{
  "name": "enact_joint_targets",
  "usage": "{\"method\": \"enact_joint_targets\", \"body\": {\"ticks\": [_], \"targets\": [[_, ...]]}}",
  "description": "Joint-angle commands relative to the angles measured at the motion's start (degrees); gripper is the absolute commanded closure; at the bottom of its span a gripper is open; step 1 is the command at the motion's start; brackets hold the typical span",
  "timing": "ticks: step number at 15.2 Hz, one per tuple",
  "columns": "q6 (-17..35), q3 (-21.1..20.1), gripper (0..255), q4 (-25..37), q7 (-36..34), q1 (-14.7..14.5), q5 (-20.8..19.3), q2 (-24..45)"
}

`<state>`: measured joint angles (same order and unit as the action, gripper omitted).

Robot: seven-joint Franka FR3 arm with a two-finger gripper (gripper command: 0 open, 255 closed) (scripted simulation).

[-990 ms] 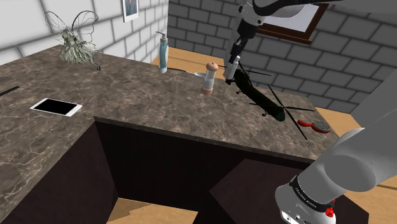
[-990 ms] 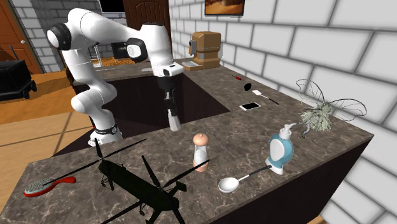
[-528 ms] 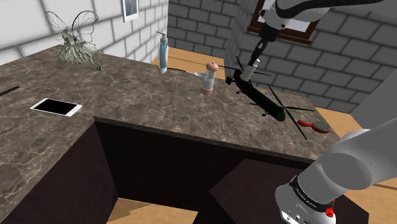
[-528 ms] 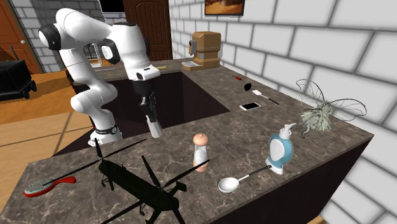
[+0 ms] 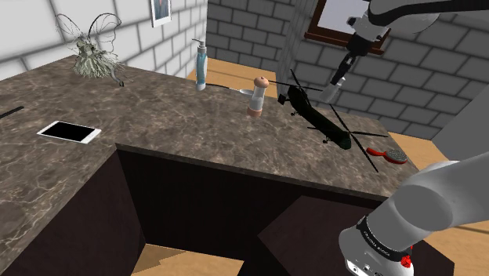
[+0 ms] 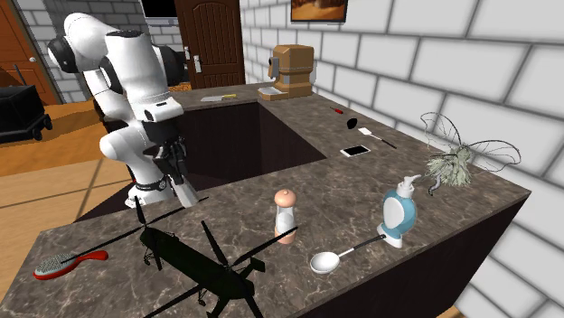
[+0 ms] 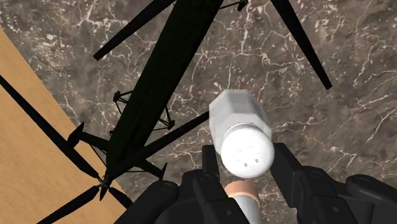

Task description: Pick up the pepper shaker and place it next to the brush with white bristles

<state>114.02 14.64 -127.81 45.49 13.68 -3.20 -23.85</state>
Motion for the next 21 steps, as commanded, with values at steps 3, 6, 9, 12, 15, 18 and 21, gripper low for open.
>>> {"method": "enact_joint_targets", "body": {"ticks": [3, 6, 9, 12, 15, 18, 21], "targets": [[-0.11, 4.46, 255, -0.46, 6.1, 2.15, -1.01, -0.69], [-0.65, 7.63, 255, -0.03, 10.31, 3.57, -1.7, -0.9], [-1.19, 10.93, 255, 0.98, 14.64, 4.83, -2.2, -0.54], [-1.72, 14.36, 255, 2.56, 19.13, 5.92, -2.4, 0.43], [-2.25, 17.98, 255, 4.71, 23.79, 6.76, -2.22, 2.02], [-2.81, 21.79, 255, 7.43, 28.71, 7.38, -1.47, 4.3], [-3.47, 25.85, 255, 10.73, 33.96, 7.78, 0.02, 7.35]]}}
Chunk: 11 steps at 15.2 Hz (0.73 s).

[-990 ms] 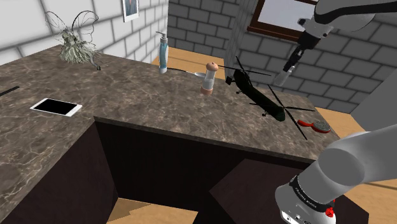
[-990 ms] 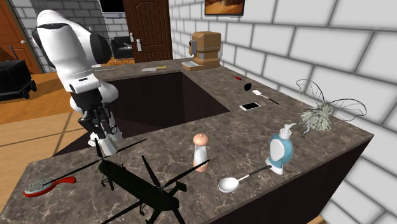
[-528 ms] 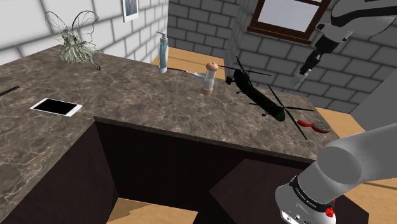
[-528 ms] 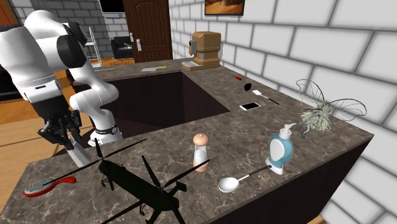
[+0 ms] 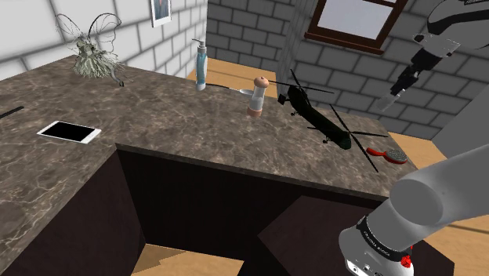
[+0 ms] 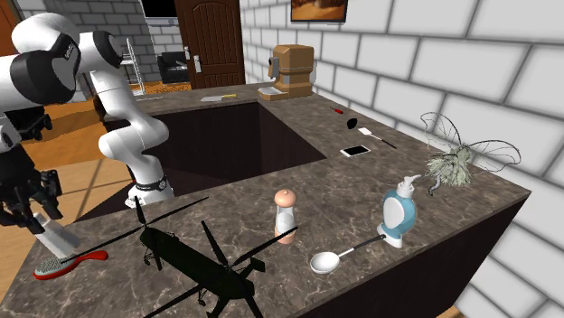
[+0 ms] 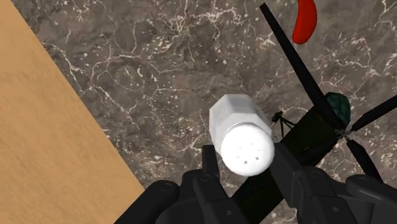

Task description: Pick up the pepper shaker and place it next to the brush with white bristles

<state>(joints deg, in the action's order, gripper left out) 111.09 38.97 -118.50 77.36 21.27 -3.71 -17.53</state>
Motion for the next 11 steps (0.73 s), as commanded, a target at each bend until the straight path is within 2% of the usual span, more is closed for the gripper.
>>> {"method": "enact_joint_targets", "body": {"ticks": [1, 6, 8, 11], "targets": [[-0.79, 2.94, 255, 2.65, 3.93, 0.28, 1.23, 2.24], [-2.57, 10.55, 255, 9.91, 14.25, 0.84, 6.98, 10.26], [-4.17, 14.48, 255, 14.48, 20.49, 1.9, 11.92, 16.1], [-1.93, 14.17, 255, 12.32, 20.94, 2.26, 12.21, 16.3]]}}
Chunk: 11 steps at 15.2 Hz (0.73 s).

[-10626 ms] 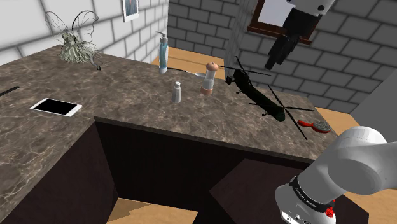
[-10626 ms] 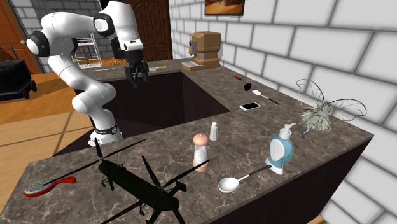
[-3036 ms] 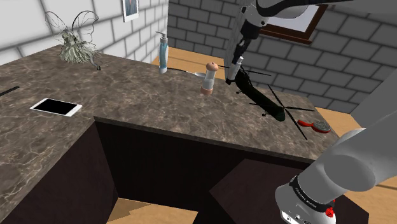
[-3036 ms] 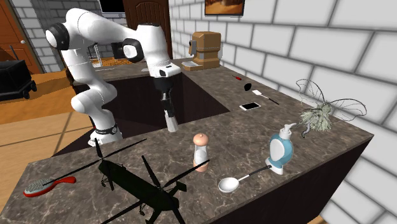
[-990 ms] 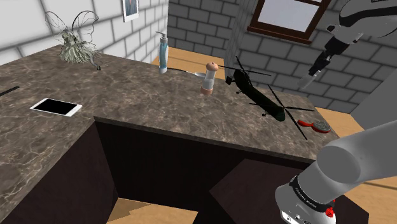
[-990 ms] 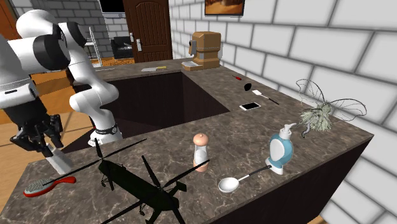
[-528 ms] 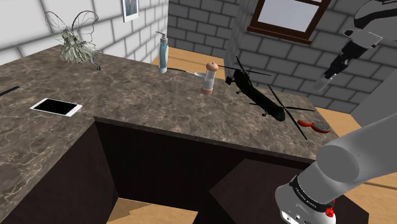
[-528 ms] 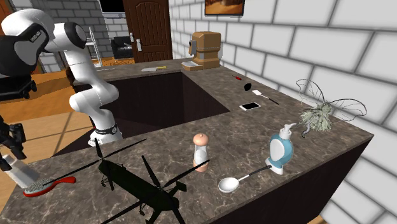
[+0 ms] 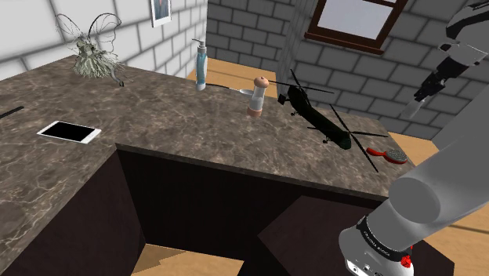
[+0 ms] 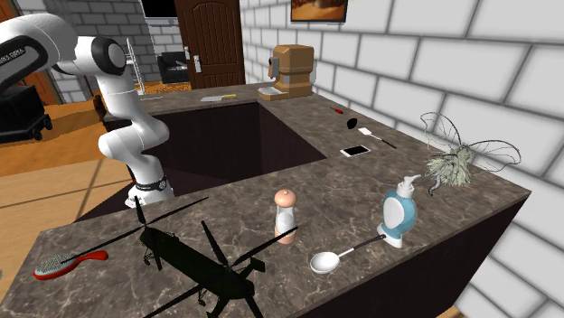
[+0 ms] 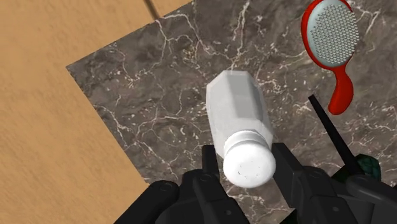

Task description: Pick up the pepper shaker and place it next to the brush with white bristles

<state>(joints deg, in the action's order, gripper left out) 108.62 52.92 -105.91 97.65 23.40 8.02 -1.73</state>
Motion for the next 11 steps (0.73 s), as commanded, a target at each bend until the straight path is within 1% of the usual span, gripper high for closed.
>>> {"method": "enact_joint_targets", "body": {"ticks": [1, 11], "targets": [[1.27, 0.24, 255, -0.96, 0.82, 0.16, 0.61, 0.6], [8.4, 0.5, 255, -7.08, 3.34, 0.4, 3.07, 2.76]]}}
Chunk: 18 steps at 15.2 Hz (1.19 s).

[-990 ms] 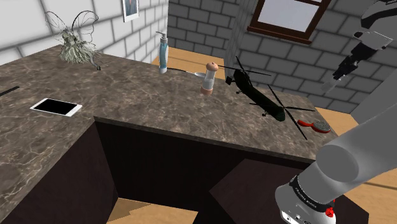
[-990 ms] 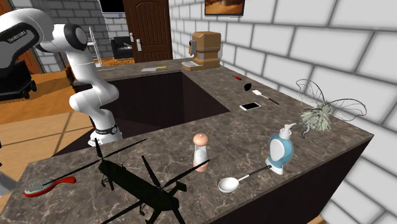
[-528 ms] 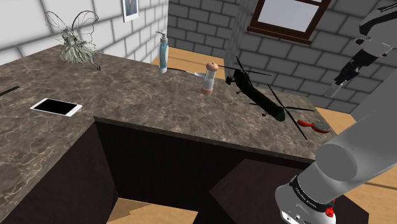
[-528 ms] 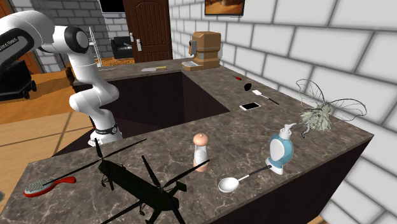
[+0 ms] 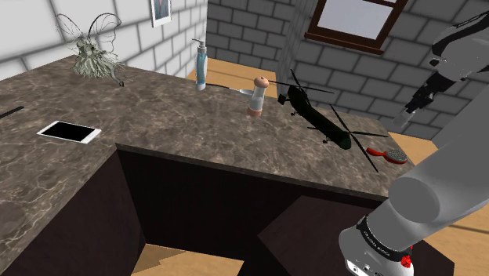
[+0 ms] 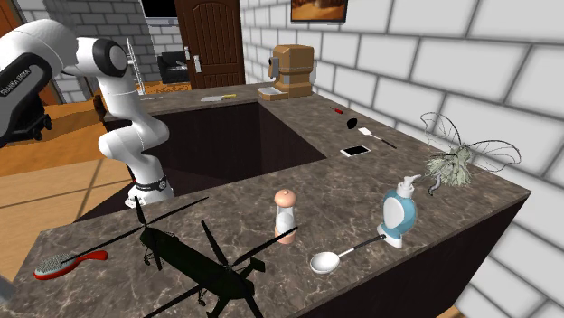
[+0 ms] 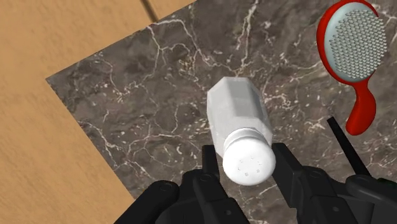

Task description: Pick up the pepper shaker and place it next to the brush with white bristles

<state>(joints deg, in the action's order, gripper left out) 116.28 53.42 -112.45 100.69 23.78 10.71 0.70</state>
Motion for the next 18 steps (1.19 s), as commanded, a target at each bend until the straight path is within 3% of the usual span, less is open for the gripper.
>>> {"method": "enact_joint_targets", "body": {"ticks": [1, 18], "targets": [[1.42, 0.02, 255, -1.08, 0.64, 0.06, 0.75, 0.66], [11.93, -1.31, 255, -8.0, 8.61, 2.07, 10.48, 8.76]]}}
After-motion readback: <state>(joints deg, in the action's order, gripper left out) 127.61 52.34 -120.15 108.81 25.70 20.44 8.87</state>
